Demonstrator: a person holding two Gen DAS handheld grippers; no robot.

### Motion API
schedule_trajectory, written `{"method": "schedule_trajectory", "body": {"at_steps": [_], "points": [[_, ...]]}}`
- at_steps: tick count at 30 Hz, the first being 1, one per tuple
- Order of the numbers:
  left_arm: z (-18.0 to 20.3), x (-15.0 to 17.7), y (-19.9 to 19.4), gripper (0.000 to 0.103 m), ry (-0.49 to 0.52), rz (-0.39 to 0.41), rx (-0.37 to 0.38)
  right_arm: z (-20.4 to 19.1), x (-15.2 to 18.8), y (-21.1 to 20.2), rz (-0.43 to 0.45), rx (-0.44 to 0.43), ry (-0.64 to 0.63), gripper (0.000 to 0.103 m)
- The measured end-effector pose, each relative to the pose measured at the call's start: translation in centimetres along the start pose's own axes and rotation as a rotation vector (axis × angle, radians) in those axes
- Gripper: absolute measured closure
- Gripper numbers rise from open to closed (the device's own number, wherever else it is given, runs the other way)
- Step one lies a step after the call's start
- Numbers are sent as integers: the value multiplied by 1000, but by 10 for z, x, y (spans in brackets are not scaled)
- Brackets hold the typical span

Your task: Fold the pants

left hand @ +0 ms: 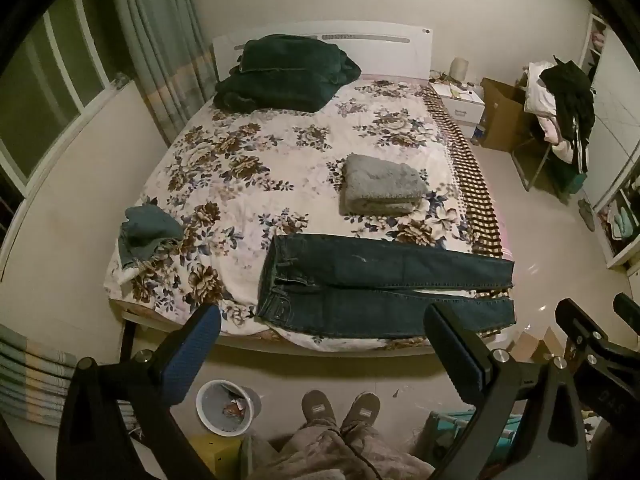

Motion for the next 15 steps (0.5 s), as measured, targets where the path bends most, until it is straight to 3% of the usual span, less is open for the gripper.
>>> {"method": "schedule_trajectory", "body": {"at_steps": [15], "points": [[-1,-1,1,0,3,3,-22,0,0,0,-3,0,1,0]]}}
Point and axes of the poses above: each gripper's, at about its wrist camera, not at the fingertips, and y roughly the way its jaws point, z to its right, x to its underside, the point moved 7 cm from there along y, roughly the way its jaws point, and after that the axes turned 4 degrees about -y, right-handed, at the moved point
